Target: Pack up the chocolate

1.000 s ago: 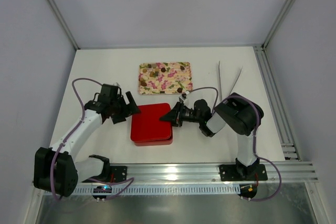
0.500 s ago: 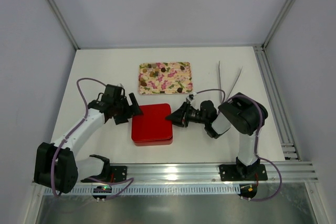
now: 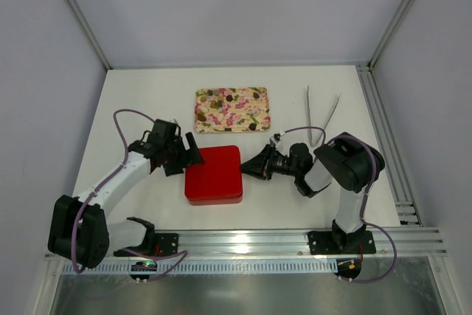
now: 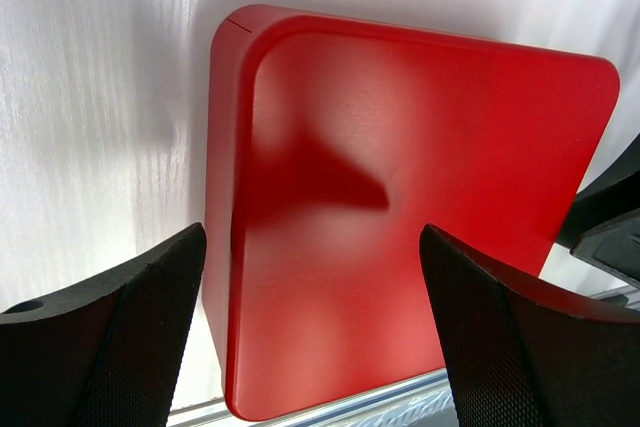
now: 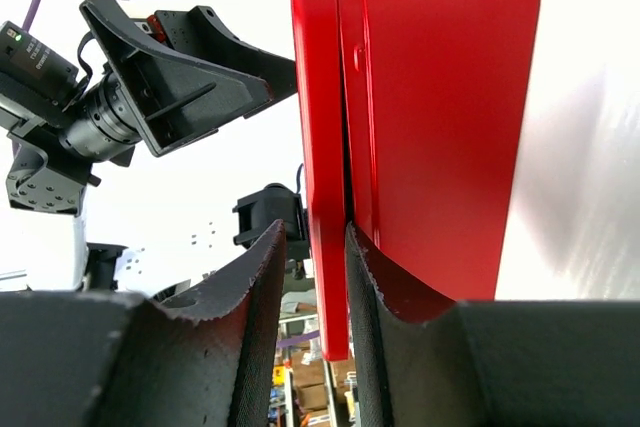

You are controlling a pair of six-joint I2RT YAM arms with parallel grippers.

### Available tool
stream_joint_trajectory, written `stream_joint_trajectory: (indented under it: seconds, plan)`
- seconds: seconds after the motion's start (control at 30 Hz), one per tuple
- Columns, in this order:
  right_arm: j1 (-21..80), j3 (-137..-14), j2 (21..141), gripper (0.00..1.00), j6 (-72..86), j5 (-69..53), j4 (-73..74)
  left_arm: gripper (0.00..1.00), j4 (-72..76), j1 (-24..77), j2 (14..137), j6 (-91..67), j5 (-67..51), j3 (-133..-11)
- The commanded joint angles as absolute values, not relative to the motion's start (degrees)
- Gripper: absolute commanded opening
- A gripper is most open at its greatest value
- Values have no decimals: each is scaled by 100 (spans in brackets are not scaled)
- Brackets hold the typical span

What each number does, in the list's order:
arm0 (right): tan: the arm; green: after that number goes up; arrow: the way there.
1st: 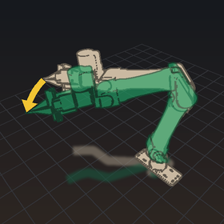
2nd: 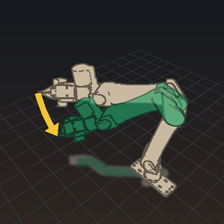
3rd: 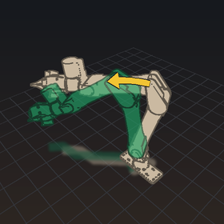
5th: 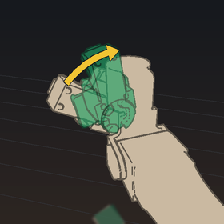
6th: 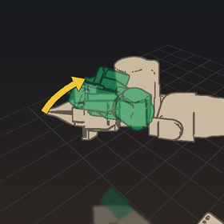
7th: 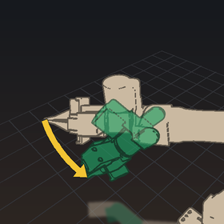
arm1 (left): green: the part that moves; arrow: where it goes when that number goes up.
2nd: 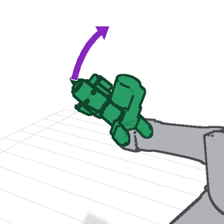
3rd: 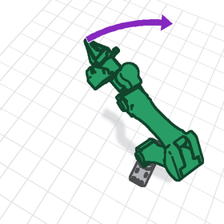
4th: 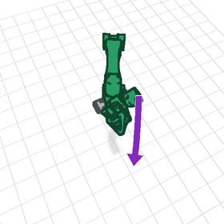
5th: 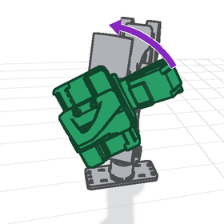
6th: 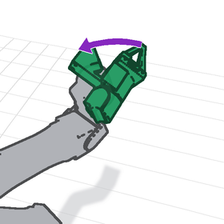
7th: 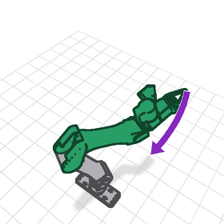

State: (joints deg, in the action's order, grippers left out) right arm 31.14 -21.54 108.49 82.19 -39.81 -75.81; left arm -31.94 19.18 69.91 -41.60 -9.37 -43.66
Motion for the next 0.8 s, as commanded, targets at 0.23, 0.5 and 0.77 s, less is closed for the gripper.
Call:
stream_joint_trajectory:
  seconds: [0.23, 0.5, 0.77]
  plan:
    - [2988, -1881, 10547, 34, 7655, -3929, -7893, 85, -3067, 2258, 7198, -4157, -712, -4473]
    - [2962, -1793, 10275, 41, 7383, -3867, -7542, 85, -3208, 2478, 7330, -4078, -536, -4675]
    - [2971, -1977, 9440, 53, 6505, -3718, -5926, 84, -3612, 2812, 7742, -3858, -194, -5009]
